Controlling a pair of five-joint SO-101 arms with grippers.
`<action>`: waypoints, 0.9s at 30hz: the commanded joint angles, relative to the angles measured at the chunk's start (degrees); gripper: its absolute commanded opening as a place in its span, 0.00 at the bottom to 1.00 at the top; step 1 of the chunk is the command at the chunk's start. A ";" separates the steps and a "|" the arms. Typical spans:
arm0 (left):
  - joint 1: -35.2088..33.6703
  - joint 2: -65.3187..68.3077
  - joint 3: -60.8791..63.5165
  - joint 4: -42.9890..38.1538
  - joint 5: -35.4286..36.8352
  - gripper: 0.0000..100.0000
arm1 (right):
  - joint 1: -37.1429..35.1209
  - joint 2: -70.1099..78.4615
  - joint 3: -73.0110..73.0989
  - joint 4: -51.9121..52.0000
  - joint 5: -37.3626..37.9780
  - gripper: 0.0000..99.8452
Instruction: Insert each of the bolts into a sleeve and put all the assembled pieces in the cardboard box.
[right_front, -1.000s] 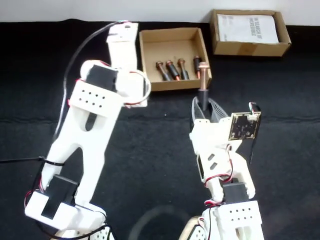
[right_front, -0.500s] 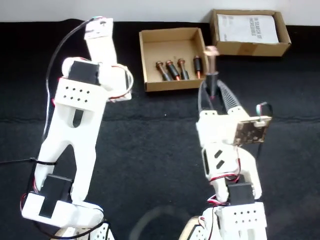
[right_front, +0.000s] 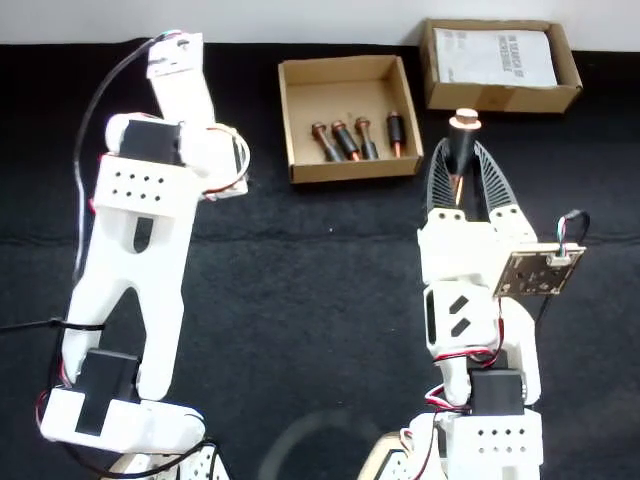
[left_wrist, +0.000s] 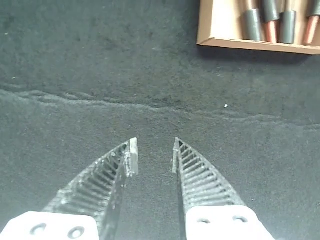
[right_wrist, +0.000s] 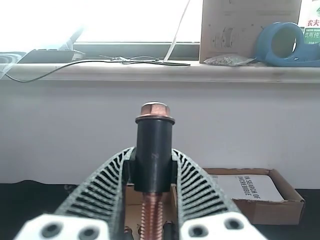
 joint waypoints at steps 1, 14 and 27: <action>-1.27 -2.77 1.10 0.00 -0.26 0.13 | 0.31 0.13 -0.22 -1.10 0.35 0.01; -2.24 -2.77 3.38 0.09 -0.26 0.13 | 0.31 24.31 -22.99 6.20 0.18 0.01; -4.97 -2.15 15.34 -8.09 0.18 0.13 | -1.80 47.60 -44.00 11.12 0.62 0.01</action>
